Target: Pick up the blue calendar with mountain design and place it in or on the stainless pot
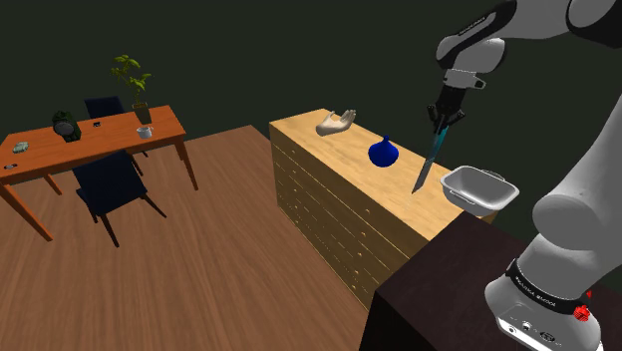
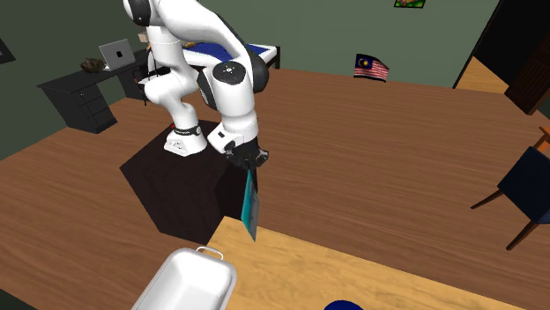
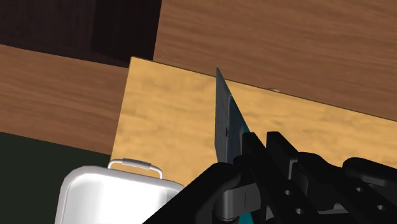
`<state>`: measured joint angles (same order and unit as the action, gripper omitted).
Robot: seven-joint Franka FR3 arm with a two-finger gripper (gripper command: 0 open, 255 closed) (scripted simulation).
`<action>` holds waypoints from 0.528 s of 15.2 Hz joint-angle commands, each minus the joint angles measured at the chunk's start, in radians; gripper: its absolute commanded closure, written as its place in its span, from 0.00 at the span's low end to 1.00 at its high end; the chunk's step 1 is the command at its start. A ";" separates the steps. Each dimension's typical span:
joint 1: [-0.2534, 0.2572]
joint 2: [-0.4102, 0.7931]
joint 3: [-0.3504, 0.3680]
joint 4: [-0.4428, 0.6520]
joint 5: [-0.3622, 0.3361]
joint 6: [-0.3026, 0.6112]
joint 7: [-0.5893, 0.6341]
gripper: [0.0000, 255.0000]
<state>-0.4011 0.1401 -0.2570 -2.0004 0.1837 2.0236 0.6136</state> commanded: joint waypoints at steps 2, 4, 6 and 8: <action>0.000 -0.018 -0.002 0.019 -0.008 -0.037 0.008 1.00; 0.000 -0.028 -0.002 0.035 -0.013 -0.061 0.013 1.00; 0.000 -0.036 -0.003 0.047 -0.016 -0.080 0.017 1.00; -0.023 -0.037 -0.022 0.079 -0.022 -0.118 -0.017 1.00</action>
<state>-0.4148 0.1034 -0.2716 -1.9310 0.1637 1.9173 0.6101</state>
